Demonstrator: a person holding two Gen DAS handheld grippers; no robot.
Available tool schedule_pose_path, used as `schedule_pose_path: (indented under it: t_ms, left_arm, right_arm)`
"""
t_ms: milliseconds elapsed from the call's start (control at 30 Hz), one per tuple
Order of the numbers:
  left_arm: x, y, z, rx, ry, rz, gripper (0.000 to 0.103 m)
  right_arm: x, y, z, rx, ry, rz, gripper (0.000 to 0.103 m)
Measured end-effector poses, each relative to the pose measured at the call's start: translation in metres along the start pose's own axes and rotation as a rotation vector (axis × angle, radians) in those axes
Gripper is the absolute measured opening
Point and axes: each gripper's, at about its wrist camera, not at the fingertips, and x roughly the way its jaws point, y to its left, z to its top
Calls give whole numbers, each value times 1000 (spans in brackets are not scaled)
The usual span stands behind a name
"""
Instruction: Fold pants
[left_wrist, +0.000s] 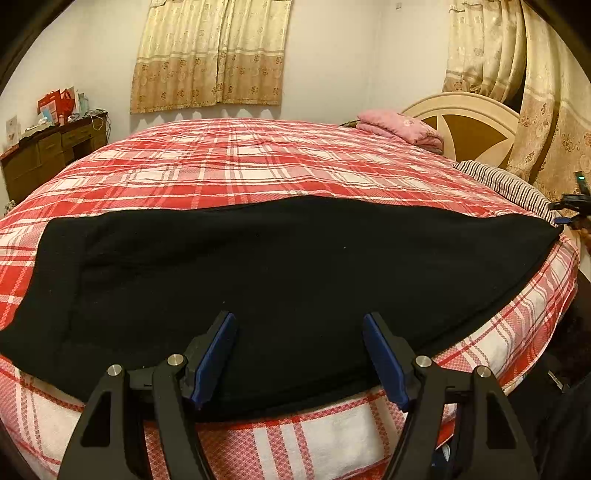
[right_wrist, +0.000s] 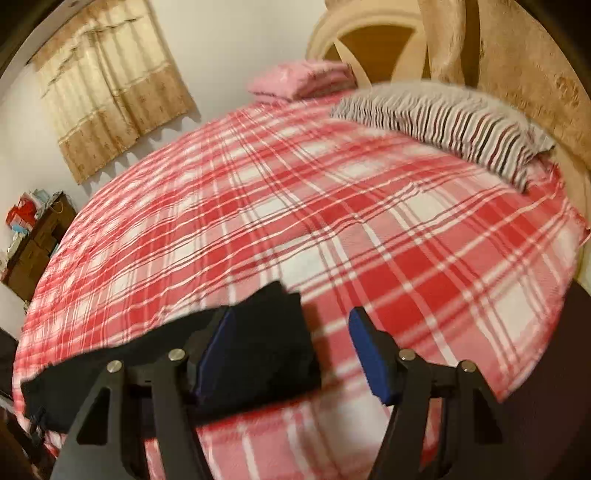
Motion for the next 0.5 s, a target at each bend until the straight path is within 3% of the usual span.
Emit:
schedule_pose_path:
  t_ms: [67,133,167,200,367,500]
  left_arm:
    - [1,1,0,0,1,4,72]
    - [0,2,-1,4,4,10,72]
    - [0,2,-1,5,3,11,72]
    - [0,2,-1,5,2,11,72]
    - [1,3,-2,1,-1,14,72]
    - [2,1,-2,14,-1,22,72]
  right_arm:
    - [21,-7,10,18,69,14,65]
    - [41,-15,15,34,122,42,53]
    - [50,-15,16,36,162,63,29]
    - [57,-14,16,34,197,76,16]
    - [34,-2,15,-25,114,104,11]
    - [22,10,23,-84,6,96,14]
